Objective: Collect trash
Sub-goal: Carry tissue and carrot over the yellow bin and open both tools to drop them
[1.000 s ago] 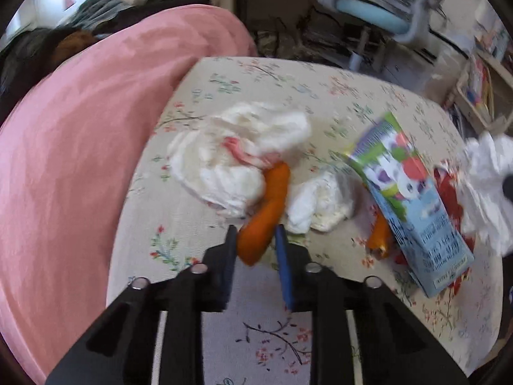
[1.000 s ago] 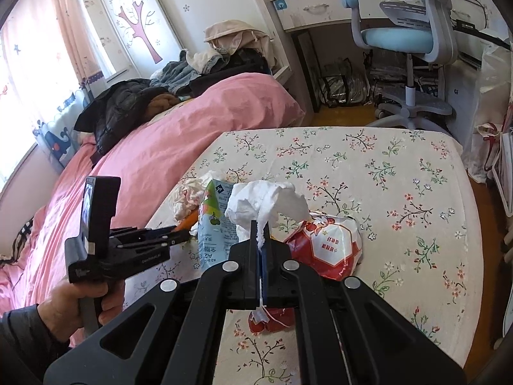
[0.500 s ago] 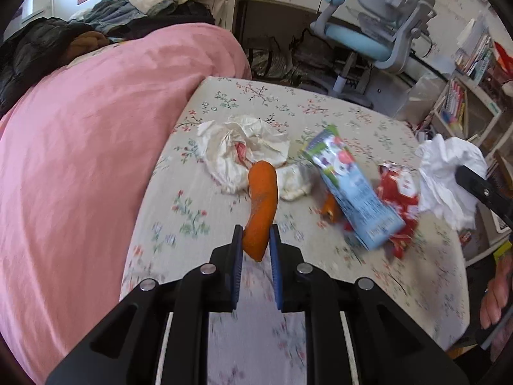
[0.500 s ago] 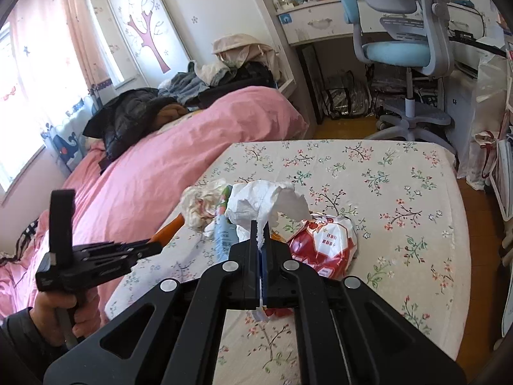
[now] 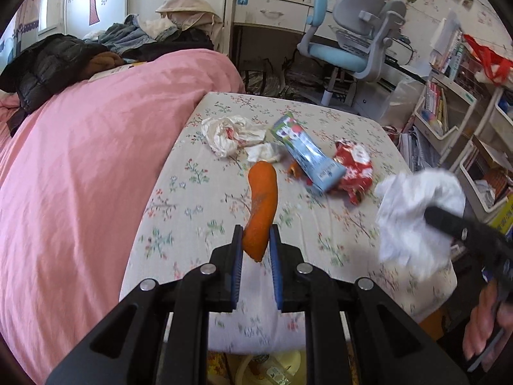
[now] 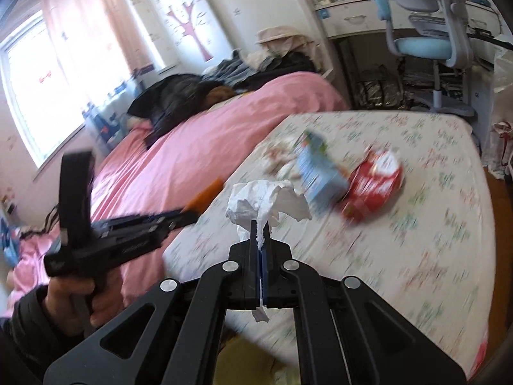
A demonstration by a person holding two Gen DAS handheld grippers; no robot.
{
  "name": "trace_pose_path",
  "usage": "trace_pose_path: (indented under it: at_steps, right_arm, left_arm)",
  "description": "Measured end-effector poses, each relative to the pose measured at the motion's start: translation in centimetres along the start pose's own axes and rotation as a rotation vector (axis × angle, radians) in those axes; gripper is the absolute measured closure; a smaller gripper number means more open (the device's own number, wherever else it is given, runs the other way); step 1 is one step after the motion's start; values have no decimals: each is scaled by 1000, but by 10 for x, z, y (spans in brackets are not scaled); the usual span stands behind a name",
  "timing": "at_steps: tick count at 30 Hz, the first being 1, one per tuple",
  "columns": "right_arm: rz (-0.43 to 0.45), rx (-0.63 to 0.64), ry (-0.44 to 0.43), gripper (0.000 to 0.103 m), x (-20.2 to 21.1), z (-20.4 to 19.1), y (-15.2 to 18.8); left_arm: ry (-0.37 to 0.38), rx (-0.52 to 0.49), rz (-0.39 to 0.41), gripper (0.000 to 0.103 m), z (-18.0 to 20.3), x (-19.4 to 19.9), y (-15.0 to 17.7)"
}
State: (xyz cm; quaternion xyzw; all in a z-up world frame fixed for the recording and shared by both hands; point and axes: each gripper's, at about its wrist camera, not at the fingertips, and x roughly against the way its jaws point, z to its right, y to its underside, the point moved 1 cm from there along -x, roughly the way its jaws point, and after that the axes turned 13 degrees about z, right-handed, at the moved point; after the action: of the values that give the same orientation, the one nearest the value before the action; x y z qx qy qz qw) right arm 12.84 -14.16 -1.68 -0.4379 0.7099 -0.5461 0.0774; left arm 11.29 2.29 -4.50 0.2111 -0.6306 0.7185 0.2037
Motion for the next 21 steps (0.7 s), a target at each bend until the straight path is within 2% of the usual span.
trace_pose_path:
  at_steps: [10, 17, 21]
  right_arm:
    - [-134, 11, -52, 102, 27, -53, 78]
    - [-215, 9, -33, 100, 30, -64, 108]
    - [-242, -82, 44, 78, 36, -46, 124]
  left_arm:
    - [4, -63, 5, 86, 14, 32, 30]
    - [12, -69, -22, 86, 19, 45, 50]
    - [29, -37, -113, 86, 24, 45, 75]
